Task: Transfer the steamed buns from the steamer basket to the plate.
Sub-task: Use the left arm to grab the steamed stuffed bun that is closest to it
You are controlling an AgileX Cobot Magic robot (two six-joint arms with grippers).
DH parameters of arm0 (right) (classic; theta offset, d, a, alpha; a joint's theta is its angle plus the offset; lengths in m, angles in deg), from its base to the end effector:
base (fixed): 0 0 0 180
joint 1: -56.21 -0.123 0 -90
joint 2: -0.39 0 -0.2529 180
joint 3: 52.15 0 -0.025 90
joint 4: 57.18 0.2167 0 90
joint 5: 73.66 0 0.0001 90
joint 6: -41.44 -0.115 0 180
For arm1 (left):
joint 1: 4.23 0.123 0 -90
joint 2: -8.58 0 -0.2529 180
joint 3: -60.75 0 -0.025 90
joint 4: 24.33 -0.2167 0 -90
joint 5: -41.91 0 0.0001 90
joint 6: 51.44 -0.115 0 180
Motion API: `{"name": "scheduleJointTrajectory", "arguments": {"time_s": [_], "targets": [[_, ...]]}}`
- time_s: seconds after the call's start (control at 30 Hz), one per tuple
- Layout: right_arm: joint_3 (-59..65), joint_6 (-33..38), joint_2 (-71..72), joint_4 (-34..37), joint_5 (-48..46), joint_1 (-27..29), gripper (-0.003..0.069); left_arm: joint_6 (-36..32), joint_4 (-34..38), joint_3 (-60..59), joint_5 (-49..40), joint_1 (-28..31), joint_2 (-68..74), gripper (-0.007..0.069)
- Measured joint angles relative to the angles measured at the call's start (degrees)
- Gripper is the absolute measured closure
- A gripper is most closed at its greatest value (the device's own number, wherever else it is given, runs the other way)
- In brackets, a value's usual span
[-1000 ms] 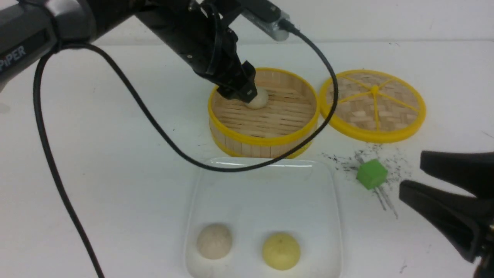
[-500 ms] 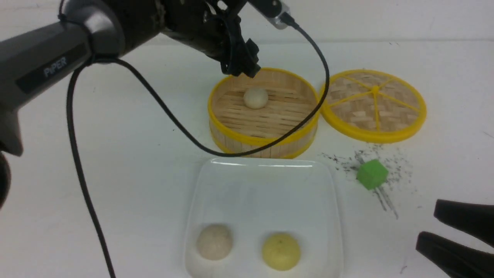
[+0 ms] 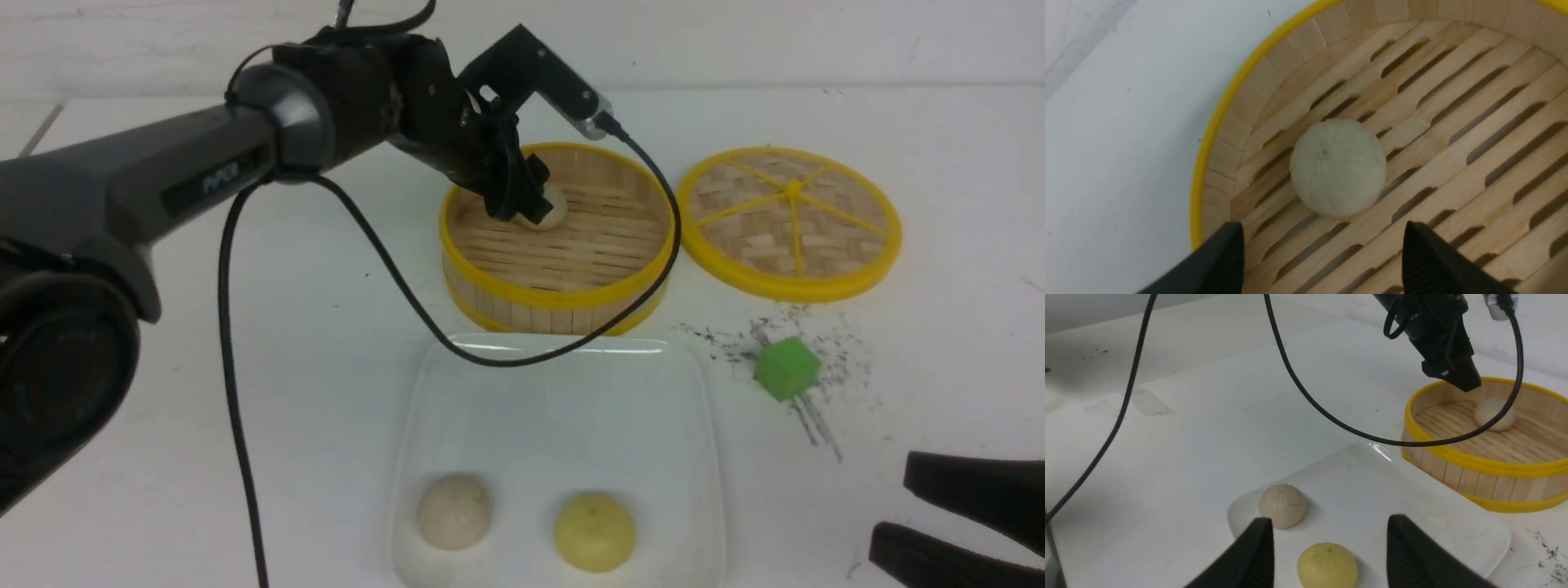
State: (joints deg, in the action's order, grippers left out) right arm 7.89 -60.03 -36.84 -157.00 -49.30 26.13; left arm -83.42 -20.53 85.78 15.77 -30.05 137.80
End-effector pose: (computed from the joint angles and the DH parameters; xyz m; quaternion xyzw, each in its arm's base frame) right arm 0.0802 0.1004 0.2521 -0.3192 0.7005 0.3193 0.5527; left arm 0.4160 -0.2050 0.2156 0.4201 0.8042 -0.0032 0.4206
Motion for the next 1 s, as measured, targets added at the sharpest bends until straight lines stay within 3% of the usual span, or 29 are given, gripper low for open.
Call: {"name": "scheduleJointTrajectory", "arguments": {"time_s": [0.27,0.57,1.0], "targets": [[0.00,0.00,0.00,0.00,0.07,0.00,0.0275,0.00,3.23,1.00,5.15,0.00,3.17,0.0108],[0.00,0.00,0.00,0.00,0.23,0.00,0.0275,0.00,7.38,7.78,2.78,0.00,7.38,0.0108],[0.00,-0.68,0.00,0.00,0.45,0.00,0.0275,1.45,7.05,8.51,1.35,0.00,9.99,0.0108]]}}
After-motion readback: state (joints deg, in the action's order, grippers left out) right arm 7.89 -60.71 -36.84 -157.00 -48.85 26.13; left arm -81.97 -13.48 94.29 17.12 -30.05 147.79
